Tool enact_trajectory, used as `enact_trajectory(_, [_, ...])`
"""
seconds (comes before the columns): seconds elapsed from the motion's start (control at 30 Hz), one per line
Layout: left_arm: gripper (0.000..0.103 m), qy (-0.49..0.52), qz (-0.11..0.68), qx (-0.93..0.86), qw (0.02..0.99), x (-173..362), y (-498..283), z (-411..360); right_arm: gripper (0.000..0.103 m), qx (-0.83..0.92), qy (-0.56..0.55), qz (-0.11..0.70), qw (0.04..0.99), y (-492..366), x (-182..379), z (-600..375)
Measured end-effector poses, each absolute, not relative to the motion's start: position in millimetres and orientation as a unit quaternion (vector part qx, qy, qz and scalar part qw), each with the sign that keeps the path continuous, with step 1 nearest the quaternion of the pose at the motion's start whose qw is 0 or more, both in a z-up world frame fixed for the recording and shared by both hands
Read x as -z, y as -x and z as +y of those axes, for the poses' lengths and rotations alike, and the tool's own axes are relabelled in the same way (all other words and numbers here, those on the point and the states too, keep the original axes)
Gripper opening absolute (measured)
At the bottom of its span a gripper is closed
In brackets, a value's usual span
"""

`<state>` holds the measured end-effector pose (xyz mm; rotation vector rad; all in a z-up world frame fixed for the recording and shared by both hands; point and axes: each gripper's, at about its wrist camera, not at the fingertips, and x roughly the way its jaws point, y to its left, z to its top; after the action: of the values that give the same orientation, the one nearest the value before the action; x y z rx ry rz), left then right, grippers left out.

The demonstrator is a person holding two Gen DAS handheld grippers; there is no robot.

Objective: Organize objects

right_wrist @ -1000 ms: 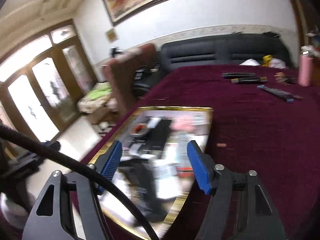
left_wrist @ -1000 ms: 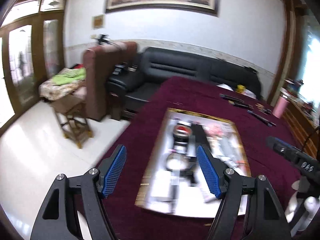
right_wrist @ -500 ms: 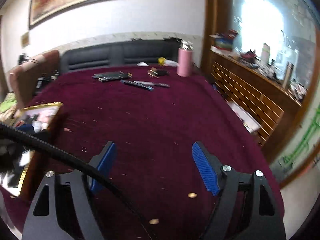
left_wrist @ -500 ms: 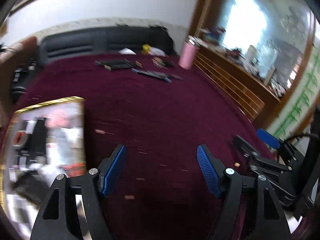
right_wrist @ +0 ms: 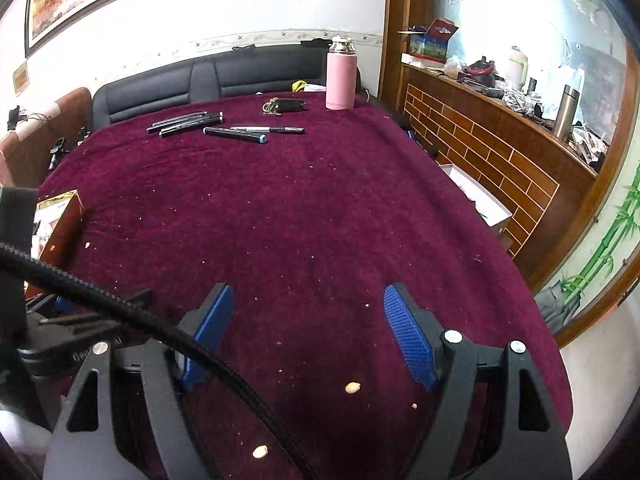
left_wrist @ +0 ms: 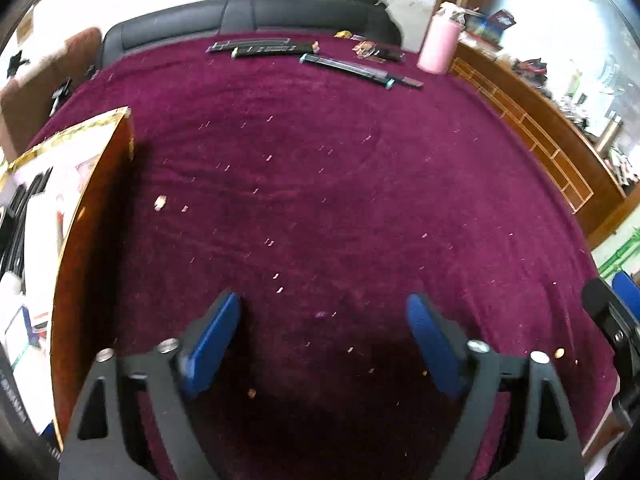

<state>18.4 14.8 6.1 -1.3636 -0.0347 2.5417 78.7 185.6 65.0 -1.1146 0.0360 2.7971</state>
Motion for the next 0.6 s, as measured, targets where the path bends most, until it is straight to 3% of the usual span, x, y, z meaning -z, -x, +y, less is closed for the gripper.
enact_trajectory(0.03, [0.101,0.461,-0.006,-0.876,0.143,-4.0,-21.3,18.1,0.078,-0.927,0.369,0.012,0.065,-77.5,-63.9,185.0])
enact_trajectory(0.23, [0.102,0.461,0.072,-0.877,0.117,0.5,-22.9,40.6,0.078,-0.925,0.374,0.019,0.059,-74.4,-60.8,185.2])
enact_trajectory(0.6, [0.101,0.453,0.072,-0.882,0.109,-1.5,-15.0,37.6,0.078,-0.937,0.347,0.018,0.040,-87.7,-75.1,172.8])
